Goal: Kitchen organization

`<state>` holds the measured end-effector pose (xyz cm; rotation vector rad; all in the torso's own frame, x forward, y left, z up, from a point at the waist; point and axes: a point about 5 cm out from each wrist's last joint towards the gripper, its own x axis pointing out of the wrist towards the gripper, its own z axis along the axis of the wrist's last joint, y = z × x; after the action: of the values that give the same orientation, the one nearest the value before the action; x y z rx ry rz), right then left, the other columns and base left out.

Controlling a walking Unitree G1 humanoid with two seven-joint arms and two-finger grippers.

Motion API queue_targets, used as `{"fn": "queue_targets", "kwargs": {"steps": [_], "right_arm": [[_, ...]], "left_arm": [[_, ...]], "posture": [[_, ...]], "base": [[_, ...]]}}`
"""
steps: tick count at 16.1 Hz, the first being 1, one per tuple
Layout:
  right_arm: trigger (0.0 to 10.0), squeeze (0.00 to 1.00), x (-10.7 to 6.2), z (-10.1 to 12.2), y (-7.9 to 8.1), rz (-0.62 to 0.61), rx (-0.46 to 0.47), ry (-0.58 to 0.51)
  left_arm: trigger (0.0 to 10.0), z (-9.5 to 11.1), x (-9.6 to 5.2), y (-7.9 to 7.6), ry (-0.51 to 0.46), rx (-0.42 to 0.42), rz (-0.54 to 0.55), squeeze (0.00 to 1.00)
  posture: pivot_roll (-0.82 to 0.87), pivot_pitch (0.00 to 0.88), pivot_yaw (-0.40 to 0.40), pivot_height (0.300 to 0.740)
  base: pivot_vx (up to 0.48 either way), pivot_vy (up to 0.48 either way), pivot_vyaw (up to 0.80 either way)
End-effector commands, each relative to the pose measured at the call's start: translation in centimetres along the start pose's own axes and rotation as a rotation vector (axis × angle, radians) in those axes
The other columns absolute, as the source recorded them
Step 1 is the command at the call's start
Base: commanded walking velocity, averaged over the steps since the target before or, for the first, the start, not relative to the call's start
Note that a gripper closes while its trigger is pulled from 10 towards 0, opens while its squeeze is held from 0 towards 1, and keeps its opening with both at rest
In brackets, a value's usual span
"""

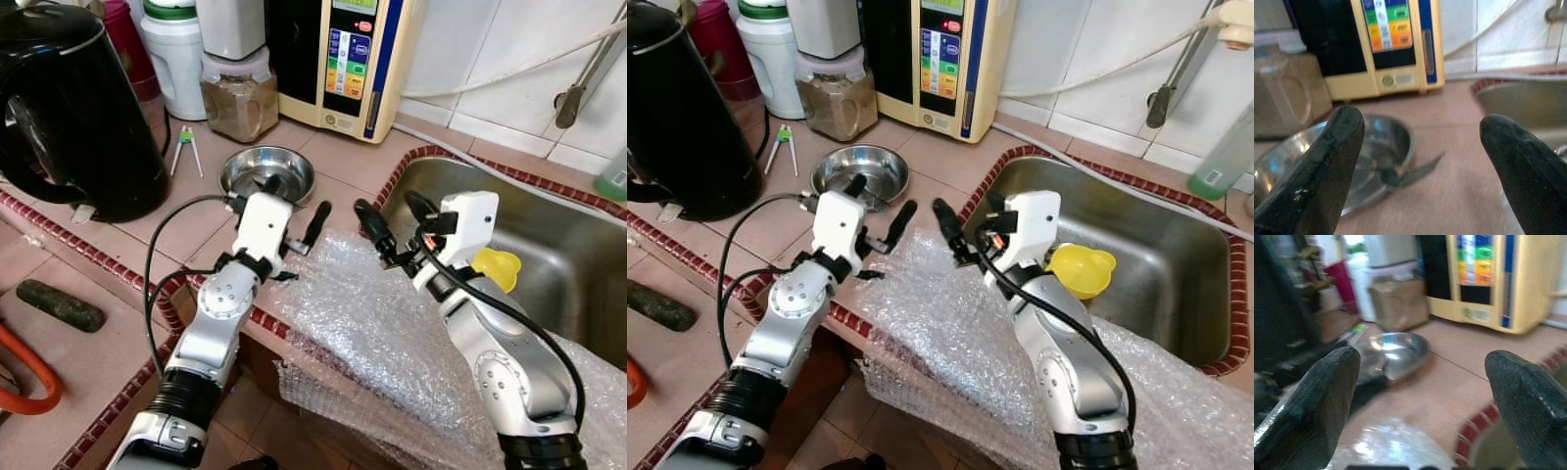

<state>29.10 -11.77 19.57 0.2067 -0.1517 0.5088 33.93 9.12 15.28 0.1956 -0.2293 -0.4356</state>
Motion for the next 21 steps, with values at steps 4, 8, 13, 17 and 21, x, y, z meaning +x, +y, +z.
{"fn": "queue_targets", "kwargs": {"steps": [4,8,13,17,21], "right_arm": [[10.0,1.0,-0.6,-0.3,1.8,0.129,-0.007,0.045],[10.0,1.0,-0.7,-0.2,2.0,0.143,-0.015,0.053],[10.0,1.0,-1.0,-0.1,2.8,0.219,-0.012,0.075],[10.0,1.0,-1.2,-0.2,2.9,0.229,-0.013,0.082],[10.0,0.92,-1.3,-0.3,3.2,0.253,-0.001,0.087]], "left_arm": [[10.0,-1.4,0.3,-0.3,0.069,0.023,-0.035,0.0],[10.0,-2.1,0.6,-0.2,0.104,0.027,-0.053,0.0],[0.0,-2.2,1.3,-0.4,0.101,0.031,-0.068,0.0],[0.0,-2.5,1.5,-0.4,0.108,0.04,-0.076,0.0],[0.0,-3.0,1.3,-0.8,0.116,0.053,-0.081,0.0]], "posture": [[-0.03,0.098,-0.02,0.74],[-0.03,0.096,-0.018,0.74],[-0.04,0.09,-0.014,0.74],[-0.04,0.088,-0.014,0.74],[-0.03,0.085,-0.019,0.74]], "base": [[0.0,0.0,0.0],[0.0,0.0,0.0],[0.0,0.0,0.0],[0.0,0.0,0.0],[0.0,0.0,0.0]]}}
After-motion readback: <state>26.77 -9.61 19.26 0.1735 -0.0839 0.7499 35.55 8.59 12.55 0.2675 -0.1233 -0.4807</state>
